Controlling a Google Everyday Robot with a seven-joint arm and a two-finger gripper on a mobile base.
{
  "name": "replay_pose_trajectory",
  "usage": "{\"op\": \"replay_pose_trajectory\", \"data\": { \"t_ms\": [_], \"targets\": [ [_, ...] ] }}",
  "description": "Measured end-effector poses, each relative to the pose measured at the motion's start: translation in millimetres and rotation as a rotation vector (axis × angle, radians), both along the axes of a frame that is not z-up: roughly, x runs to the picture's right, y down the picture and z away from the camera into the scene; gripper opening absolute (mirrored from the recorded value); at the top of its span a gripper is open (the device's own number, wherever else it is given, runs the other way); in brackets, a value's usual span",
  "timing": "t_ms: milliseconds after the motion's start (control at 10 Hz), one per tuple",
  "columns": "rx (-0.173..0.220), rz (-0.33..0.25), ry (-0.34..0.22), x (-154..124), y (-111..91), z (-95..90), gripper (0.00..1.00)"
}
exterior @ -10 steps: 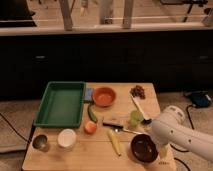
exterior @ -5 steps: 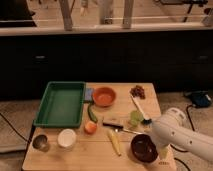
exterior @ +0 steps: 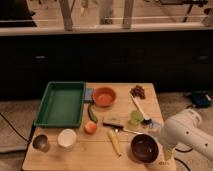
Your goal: Stack bowls into tray
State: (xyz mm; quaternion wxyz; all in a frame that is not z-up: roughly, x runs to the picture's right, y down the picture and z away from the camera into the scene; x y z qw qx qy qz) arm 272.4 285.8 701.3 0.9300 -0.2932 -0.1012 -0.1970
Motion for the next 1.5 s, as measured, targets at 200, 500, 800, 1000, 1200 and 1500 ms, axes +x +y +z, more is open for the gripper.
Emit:
{"op": "replay_pose_trajectory", "data": {
  "t_ms": [200, 500, 800, 1000, 1200, 1500],
  "targets": [
    [-0.02, -0.061, -0.059, 1, 16, -9.0, 0.8],
    [-0.04, -0.13, -0.108, -12, 32, -12.9, 0.8],
    [-0.059, -0.163, -0.136, -22, 43, -3.4, 0.73],
    [-0.071, -0.159, -0.145, -23, 54, 7.2, 0.49],
    [-0.066, -0.151, -0.144, -23, 55, 15.5, 0.29],
    [-0.042, -0.137, -0.149, -23, 47, 19.0, 0.01]
  ]
}}
